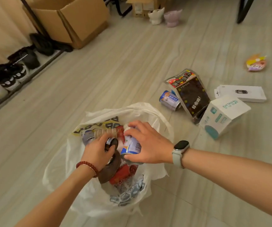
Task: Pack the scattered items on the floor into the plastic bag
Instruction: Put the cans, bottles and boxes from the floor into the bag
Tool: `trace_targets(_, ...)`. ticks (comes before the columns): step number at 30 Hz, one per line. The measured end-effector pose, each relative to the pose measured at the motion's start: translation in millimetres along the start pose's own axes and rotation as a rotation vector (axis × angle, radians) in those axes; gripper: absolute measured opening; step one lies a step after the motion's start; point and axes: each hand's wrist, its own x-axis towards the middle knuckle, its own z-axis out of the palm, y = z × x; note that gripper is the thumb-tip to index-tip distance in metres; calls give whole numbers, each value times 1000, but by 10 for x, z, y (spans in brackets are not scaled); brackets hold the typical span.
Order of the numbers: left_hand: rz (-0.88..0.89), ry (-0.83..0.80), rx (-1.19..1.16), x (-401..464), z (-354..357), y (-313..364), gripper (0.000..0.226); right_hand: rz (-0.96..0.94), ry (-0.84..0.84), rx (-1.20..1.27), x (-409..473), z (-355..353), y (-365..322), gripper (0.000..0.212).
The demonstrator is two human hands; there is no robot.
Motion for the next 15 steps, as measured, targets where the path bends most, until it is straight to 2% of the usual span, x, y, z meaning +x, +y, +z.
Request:
trace_targets(3, -47, 24, 13, -10, 2, -173, 35, -45, -113, -171, 155, 186, -3, 63)
trace_targets(6, -72, -2, 151, 8, -11, -285, 34, -98, -163, -327, 180, 268, 13, 60)
trace_targets(9, 10, 1, 172, -46, -50, -324, 34, -10, -134, -269, 102, 416, -90, 63)
trace_targets(11, 53, -10, 193, -146, -55, -322, 35, 41, -180, -224, -5, 553, -139, 67)
trace_targets(15, 115, 4, 178, -429, -39, -332, 48, -2, -261, -324, -191, 718, -66, 71)
